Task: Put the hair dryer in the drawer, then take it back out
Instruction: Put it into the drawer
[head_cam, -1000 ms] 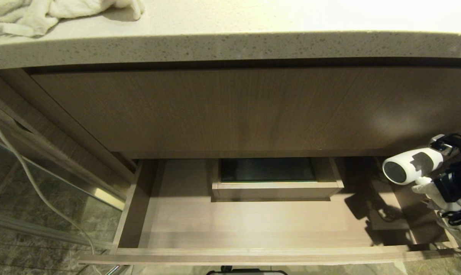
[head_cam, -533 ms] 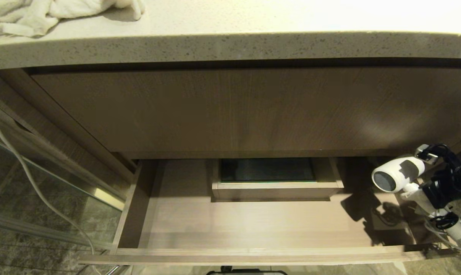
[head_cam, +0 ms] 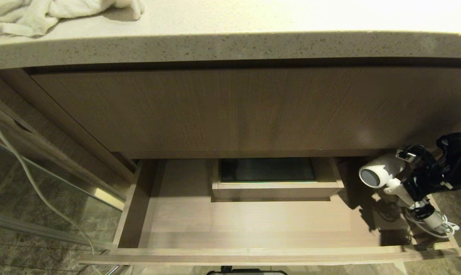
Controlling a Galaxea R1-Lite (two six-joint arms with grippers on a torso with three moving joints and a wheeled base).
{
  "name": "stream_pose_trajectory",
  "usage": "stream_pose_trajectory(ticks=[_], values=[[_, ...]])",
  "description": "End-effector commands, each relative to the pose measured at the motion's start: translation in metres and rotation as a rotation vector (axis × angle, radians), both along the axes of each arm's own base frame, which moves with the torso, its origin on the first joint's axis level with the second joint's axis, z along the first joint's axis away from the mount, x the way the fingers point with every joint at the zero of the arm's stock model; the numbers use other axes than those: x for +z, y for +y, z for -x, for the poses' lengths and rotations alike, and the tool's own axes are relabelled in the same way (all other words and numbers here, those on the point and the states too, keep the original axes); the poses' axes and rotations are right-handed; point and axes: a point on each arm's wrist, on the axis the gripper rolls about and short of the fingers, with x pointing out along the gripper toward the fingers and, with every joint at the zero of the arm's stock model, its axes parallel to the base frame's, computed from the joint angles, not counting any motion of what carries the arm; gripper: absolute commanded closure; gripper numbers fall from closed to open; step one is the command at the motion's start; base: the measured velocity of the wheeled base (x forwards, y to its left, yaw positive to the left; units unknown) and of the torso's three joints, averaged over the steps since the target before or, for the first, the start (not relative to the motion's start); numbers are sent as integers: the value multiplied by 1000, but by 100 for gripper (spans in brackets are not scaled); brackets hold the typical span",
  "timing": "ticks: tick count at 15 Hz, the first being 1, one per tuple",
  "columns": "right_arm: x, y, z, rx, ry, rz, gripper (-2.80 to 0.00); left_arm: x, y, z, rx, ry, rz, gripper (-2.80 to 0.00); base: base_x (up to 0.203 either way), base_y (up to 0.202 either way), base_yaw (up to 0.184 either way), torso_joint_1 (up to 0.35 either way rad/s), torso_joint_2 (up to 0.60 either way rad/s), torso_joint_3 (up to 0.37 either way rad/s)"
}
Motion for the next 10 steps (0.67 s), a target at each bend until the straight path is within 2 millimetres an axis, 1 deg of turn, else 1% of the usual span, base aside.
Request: stream_pose_trajectory(ticks=[1,2,4,5,8,10], values=[[-28,-4,-21,17,10,-7,0,0,0,0,0,3,1,0,0,0,0,0,0,0],[-31,-6,-27,19,-7,-1,0,0,0,0,0,3,1,0,0,0,0,0,0,0],[-32,-8,-30,28,-20,-14,0,0,0,0,0,3,1,0,0,0,0,0,0,0],[-32,-8,-30,31,-21,-16,-280,0,0,0,0,1,0,0,0,0,0,0,0,0],[-26,-7,-27,25,-26,-16,-280,0,0,0,0,3,1,0,0,0,0,0,0,0],[-8,-5,-14,18,-35,-12,-280,0,0,0,0,3,1,0,0,0,0,0,0,0]])
